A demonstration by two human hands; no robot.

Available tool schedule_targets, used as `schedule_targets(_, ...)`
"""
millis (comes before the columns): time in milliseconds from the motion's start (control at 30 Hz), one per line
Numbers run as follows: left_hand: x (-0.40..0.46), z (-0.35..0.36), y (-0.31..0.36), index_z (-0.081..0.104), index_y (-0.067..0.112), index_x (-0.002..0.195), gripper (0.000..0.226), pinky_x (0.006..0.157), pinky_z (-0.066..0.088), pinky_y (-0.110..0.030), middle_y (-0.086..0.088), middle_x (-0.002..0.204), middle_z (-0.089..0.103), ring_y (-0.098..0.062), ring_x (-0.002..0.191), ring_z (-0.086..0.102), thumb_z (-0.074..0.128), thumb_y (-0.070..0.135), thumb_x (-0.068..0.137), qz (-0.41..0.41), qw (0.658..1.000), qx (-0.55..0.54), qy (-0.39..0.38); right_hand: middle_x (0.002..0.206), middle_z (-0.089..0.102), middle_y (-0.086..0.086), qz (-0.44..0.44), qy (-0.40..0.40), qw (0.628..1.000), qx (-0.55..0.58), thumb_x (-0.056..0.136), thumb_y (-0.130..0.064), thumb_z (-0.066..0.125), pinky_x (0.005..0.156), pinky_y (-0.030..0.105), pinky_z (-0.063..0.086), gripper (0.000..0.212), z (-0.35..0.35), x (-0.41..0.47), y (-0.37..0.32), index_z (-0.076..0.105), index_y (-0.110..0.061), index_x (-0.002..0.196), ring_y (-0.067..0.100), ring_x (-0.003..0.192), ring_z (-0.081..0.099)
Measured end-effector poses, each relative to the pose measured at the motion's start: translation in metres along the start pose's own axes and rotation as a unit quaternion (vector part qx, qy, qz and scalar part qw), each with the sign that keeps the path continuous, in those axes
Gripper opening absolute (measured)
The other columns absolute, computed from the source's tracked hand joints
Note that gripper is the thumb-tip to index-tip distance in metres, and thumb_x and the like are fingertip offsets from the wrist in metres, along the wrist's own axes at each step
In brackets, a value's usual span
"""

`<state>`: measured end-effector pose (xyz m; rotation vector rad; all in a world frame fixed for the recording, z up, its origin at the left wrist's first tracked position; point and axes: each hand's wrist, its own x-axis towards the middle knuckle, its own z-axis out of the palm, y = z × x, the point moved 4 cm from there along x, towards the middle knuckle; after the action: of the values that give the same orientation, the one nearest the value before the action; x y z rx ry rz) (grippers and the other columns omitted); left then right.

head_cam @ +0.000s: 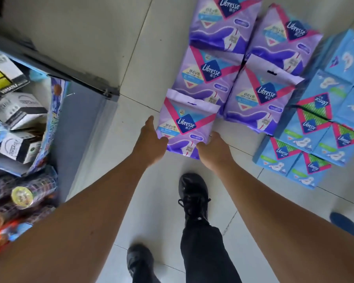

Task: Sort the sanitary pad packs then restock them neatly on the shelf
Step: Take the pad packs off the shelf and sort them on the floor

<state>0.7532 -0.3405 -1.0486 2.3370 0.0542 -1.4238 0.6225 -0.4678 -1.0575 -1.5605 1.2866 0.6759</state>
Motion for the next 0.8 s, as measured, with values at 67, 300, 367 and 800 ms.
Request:
schedule_targets(67, -0.029, -0.022, 0.012, 0.030, 0.021, 0.147, 0.059, 0.061, 0.037, -0.008, -0.004, 0.147, 0.041, -0.017, 0.127, 0.048, 0.058, 0.022, 0.096, 0.025, 0.998, 0.009, 0.052, 0.125, 0.058, 0.009, -0.064, 0.015, 0.997, -0.040, 0.093, -0.020, 0.055, 0.097, 0.040, 0.049, 0.034, -0.012, -0.029, -0.021, 0.049, -0.011, 0.126, 0.025, 0.116, 0.057)
schedule_targets(300, -0.165, -0.133, 0.056, 0.057, 0.023, 0.118, 0.024, 0.074, 0.042, -0.013, 0.008, 0.112, 0.063, -0.009, 0.102, 0.060, 0.054, 0.020, 0.094, 0.157, 0.954, -0.047, 0.251, 0.128, 0.058, 0.006, -0.301, 0.091, 0.936, -0.159, 0.095, -0.022, 0.054, 0.091, 0.027, 0.044, 0.040, -0.054, -0.171, -0.138, 0.050, -0.013, 0.134, 0.022, 0.119, 0.055)
schedule_targets(367, -0.210, -0.172, 0.062, 0.060, 0.021, 0.113, 0.022, 0.082, 0.046, -0.025, 0.010, 0.105, 0.064, -0.007, 0.095, 0.060, 0.053, 0.018, 0.092, 0.180, 0.934, -0.088, 0.296, 0.123, 0.062, 0.005, -0.371, 0.121, 0.909, -0.148, 0.093, -0.025, 0.051, 0.089, 0.021, 0.042, 0.039, -0.058, -0.220, -0.183, 0.055, -0.012, 0.130, 0.021, 0.114, 0.058)
schedule_targets(800, -0.412, -0.340, -0.024, 0.061, 0.022, 0.112, 0.024, 0.079, 0.052, -0.032, 0.009, 0.102, 0.067, -0.006, 0.091, 0.063, 0.053, 0.027, 0.089, 0.162, 0.836, -0.170, 0.497, 0.122, 0.061, 0.006, -0.627, 0.088, 0.747, -0.202, 0.091, -0.023, 0.052, 0.086, 0.039, 0.048, 0.039, 0.018, -0.431, -0.356, 0.056, -0.009, 0.127, 0.027, 0.109, 0.058)
